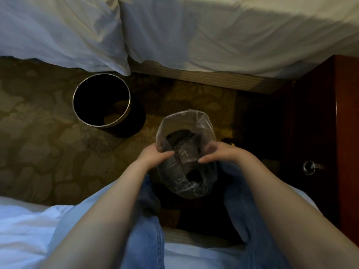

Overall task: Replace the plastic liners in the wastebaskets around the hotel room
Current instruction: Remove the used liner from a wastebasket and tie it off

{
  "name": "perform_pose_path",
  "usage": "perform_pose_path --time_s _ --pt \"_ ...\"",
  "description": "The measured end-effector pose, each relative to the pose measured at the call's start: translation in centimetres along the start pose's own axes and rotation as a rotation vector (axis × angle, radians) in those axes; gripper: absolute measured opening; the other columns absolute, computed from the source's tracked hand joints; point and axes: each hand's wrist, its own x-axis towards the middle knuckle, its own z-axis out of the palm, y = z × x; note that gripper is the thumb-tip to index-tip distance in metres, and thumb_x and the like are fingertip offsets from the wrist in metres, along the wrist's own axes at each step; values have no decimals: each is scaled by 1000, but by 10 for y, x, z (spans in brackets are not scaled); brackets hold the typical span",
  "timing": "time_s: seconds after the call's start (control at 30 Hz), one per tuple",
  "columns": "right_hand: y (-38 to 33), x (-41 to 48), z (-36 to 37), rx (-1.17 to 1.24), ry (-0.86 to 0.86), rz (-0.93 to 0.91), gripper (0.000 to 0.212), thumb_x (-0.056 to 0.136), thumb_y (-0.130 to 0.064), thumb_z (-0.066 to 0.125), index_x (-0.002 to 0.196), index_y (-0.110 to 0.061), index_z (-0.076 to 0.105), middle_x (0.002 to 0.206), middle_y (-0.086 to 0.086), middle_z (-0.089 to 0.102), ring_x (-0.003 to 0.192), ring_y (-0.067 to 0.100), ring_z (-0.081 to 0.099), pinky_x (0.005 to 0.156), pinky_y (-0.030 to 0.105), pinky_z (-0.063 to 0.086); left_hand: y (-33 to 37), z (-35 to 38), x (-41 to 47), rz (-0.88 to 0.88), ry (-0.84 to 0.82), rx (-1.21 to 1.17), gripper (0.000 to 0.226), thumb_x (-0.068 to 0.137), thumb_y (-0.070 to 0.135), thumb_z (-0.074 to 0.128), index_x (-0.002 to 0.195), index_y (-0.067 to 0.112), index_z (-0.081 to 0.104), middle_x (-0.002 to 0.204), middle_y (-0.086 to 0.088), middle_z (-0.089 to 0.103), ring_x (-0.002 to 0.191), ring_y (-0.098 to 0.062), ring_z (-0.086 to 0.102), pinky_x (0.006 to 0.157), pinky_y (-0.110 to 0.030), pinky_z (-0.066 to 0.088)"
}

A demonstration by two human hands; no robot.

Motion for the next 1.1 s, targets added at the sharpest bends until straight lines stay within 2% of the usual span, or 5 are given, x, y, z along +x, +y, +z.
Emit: perform_pose_path --time_s 0.27,0.47,0.77,0.97,1.1 --pt "-7 6 9 -170 403 -91 9 90 -22 65 83 -17 61 78 2 66 73 17 65 67 34 57 5 11 6 76 72 225 20 95 21 52 75 20 54 82 -4 62 75 -18 62 60 -26 44" --pt "-24 -16 -1 255 651 -310 16 93 -19 62 107 -23 55 88 0 63 81 16 66 67 28 56 17 0 -3 208 304 -97 15 96 22 51 110 17 55 92 -3 61 80 -17 62 65 -29 49" --pt "-32 -20 38 -561 772 -768 27 85 -29 66 106 -12 59 98 4 57 89 23 58 69 34 50 21 3 -18 317 377 -28 59 95 16 51 147 26 24 99 -10 65 87 -23 65 79 -41 56" --pt "-9 8 94 -534 276 -356 95 72 -64 69 145 -21 26 140 3 48 126 26 48 101 42 43 34 3 -41 398 251 -279 23 98 12 47 117 11 60 72 -2 65 67 -9 66 73 -27 57" --pt "-12 16 103 -537 622 -324 44 86 -45 60 120 -20 47 107 1 65 98 24 63 79 37 46 36 -3 -47 424 247 -272 15 97 12 49 103 16 62 77 1 67 73 -5 67 75 -25 57"
